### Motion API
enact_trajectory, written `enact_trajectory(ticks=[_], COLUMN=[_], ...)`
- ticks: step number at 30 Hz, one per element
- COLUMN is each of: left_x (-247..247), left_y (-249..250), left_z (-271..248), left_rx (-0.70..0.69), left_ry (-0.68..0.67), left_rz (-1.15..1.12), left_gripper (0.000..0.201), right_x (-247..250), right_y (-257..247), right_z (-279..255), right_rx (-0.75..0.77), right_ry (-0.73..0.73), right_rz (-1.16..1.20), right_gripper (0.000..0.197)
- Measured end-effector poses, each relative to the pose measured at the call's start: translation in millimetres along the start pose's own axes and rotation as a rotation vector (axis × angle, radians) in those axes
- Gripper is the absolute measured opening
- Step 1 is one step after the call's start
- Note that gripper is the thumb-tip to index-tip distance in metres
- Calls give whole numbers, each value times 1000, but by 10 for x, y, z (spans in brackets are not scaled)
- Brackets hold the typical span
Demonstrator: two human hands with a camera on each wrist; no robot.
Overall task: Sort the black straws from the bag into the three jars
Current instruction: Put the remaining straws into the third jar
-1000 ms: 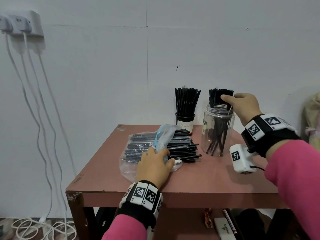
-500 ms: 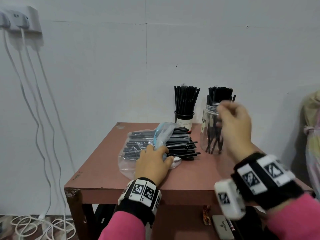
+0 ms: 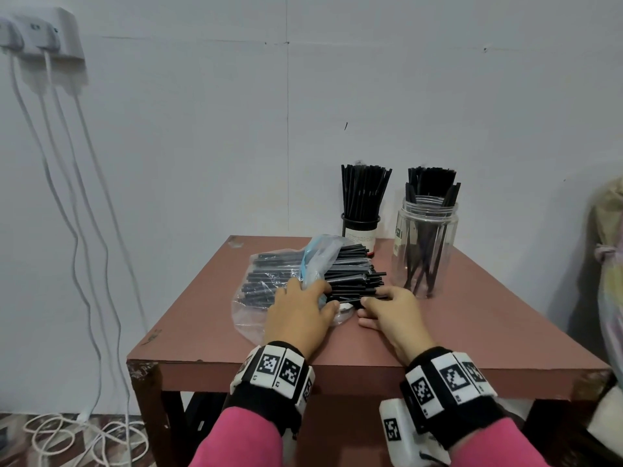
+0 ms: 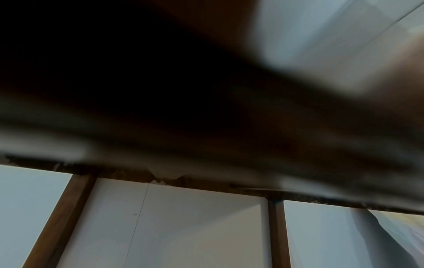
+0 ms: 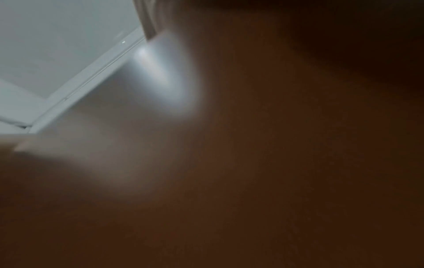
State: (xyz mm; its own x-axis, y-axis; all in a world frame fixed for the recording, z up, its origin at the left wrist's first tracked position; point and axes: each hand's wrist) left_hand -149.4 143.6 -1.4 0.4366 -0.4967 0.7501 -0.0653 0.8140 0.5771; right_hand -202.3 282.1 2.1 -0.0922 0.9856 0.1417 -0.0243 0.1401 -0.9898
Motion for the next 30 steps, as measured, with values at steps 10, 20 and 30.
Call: enact_trajectory(ticks=[10,20,30], left_x=[-18,-22,-34], left_y=[-8,-4,-15], left_z=[-10,-6,-4], left_rx=[-29,-25,-64], left_ry=[-27,-38,-71], left_rz=[36,57,42], left_gripper=[50,38,37], right_x=[6,32,3], right_y=[165,183,201], right_z=[2,32,35], right_rx=[170,229,319], right_ry=[121,177,47], right_rz=[-41,-224,-378], right_gripper=[25,26,14])
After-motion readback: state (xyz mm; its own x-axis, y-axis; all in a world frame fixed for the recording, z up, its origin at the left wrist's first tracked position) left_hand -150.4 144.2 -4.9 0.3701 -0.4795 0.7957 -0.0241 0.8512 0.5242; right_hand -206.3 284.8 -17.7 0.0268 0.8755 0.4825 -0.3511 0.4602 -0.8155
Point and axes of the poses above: each hand's wrist, its own z-axis towards the middle knuckle, its own x-axis out of the back of the hand, y = z × x, and after that the axes turned 9 degrees about -z, right-handed
